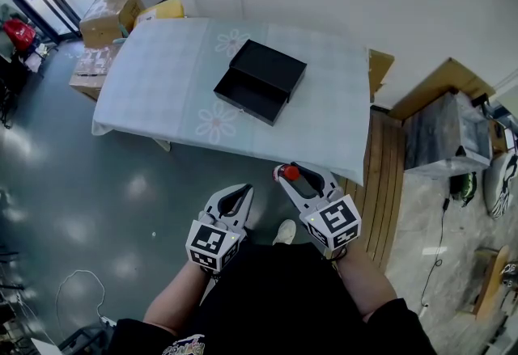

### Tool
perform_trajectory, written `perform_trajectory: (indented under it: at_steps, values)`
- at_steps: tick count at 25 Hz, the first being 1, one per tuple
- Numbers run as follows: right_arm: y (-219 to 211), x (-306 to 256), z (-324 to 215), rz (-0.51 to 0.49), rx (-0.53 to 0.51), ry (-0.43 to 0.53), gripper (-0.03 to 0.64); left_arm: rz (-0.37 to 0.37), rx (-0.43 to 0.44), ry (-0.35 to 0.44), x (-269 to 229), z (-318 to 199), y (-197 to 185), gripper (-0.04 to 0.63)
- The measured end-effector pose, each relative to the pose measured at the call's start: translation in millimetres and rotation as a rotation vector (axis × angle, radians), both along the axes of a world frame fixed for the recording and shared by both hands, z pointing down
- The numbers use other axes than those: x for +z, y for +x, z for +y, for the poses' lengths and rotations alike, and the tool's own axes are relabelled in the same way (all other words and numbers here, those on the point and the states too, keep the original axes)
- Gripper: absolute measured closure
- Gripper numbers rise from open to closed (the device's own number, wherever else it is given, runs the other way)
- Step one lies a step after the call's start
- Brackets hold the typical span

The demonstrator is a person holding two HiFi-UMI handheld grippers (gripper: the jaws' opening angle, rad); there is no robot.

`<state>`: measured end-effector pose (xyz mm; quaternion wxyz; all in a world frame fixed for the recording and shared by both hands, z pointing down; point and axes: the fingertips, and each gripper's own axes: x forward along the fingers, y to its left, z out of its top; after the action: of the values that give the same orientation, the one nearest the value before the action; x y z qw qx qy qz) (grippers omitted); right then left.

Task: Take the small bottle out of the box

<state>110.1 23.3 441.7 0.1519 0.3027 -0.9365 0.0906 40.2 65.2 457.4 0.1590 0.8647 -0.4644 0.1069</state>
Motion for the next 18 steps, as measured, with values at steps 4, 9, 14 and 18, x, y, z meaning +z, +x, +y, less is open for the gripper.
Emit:
perform_trajectory:
  at_steps: [4, 9, 14, 18]
  values:
    - [-2, 1, 1, 0.0, 0.004, -0.001, 0.454, 0.005, 0.0, -0.003, -1, 1, -2, 0.566]
    - [-5, 1, 4, 0.002, 0.003, 0.0, 0.454, 0.001, 0.009, 0.001, 0, 2, -4, 0.566]
    - [-10, -1, 2, 0.0, 0.006, 0.002, 0.454, 0.007, 0.001, -0.008, -2, 0, -8, 0.566]
    - [-12, -1, 2, 0.002, 0.005, 0.002, 0.454, 0.002, 0.013, 0.003, -2, 0, -9, 0.566]
